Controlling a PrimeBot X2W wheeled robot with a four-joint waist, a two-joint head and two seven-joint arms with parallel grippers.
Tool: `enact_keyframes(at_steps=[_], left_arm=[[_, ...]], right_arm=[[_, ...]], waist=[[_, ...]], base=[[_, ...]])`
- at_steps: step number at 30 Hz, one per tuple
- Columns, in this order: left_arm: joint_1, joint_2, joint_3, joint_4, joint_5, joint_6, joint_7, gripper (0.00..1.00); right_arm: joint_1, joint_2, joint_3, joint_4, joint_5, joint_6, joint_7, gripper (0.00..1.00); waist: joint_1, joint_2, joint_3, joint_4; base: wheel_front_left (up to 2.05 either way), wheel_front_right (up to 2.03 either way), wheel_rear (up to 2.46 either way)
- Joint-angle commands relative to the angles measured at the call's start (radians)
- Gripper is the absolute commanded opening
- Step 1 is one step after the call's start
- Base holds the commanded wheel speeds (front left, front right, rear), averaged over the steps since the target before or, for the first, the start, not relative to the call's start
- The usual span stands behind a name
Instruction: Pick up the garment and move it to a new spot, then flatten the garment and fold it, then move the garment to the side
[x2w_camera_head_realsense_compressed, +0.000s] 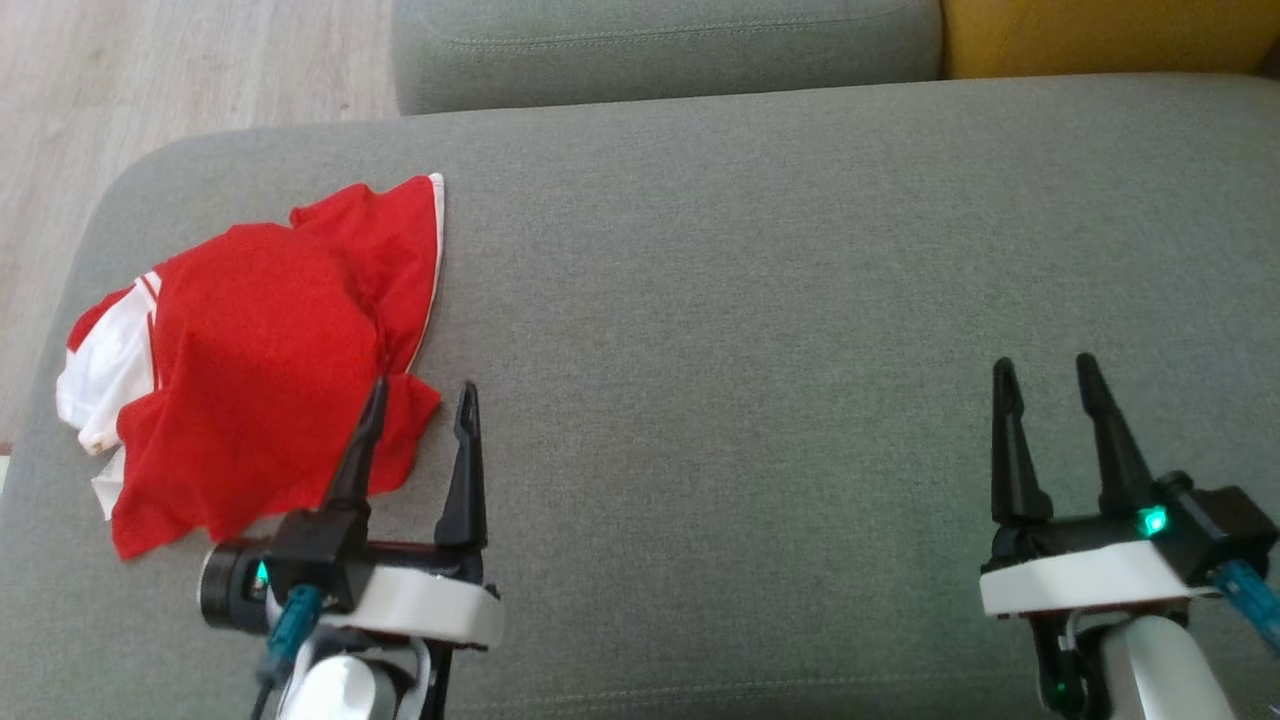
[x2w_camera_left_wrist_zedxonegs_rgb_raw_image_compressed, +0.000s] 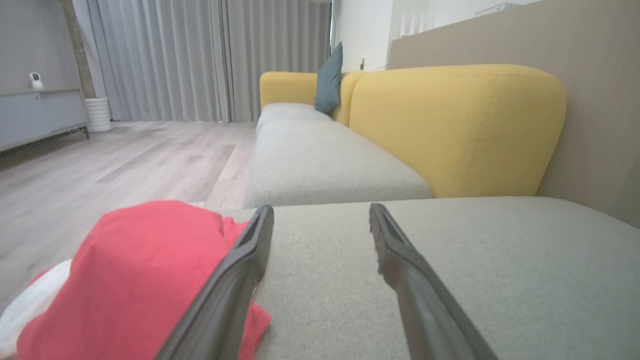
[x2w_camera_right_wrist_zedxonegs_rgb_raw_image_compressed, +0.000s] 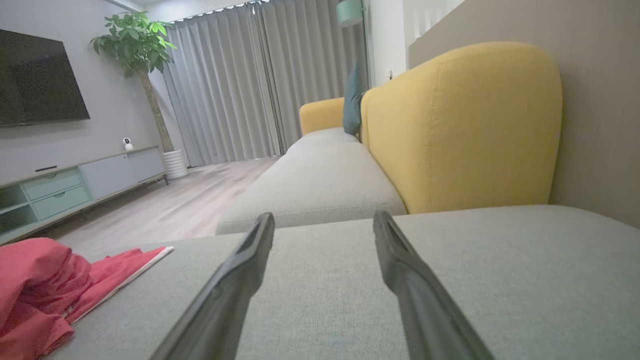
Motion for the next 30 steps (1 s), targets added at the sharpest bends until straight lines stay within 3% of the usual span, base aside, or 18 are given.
enact_keyframes(at_steps=[1, 7, 14, 22, 30], left_arm=[[-0.029, -0.015, 0.061, -0.007, 0.001, -0.034, -0.012, 1.0], [-0.014, -0.069, 0.143, 0.046, 0.026, -0.124, -0.012, 1.0], [-0.011, -0.095, 0.196, 0.055, 0.061, -0.178, -0.012, 1.0], [-0.011, -0.102, 0.223, 0.056, 0.07, -0.188, -0.012, 1.0], [0.001, -0.103, 0.251, 0.054, 0.06, -0.173, -0.012, 1.0]], right_arm=[[-0.012, -0.008, 0.026, -0.015, 0.008, 0.008, -0.011, 1.0], [-0.017, -0.008, 0.025, 0.016, 0.021, 0.008, -0.011, 1.0], [-0.02, -0.008, 0.024, 0.02, 0.022, 0.008, -0.011, 1.0], [-0.011, -0.008, 0.034, 0.026, 0.024, 0.008, -0.011, 1.0], [0.007, -0.008, 0.054, 0.037, 0.031, 0.008, -0.011, 1.0]], waist=[[0.0, 0.0, -0.001, 0.0], [0.0, 0.0, -0.003, -0.001], [0.0, 0.0, -0.003, 0.006], [0.0, 0.0, -0.01, 0.067], [0.0, 0.0, -0.026, 0.204]], base=[[0.0, 0.0, 0.0], [0.0, 0.0, 0.0], [0.0, 0.0, 0.0], [0.0, 0.0, 0.0], [0.0, 0.0, 0.0]])
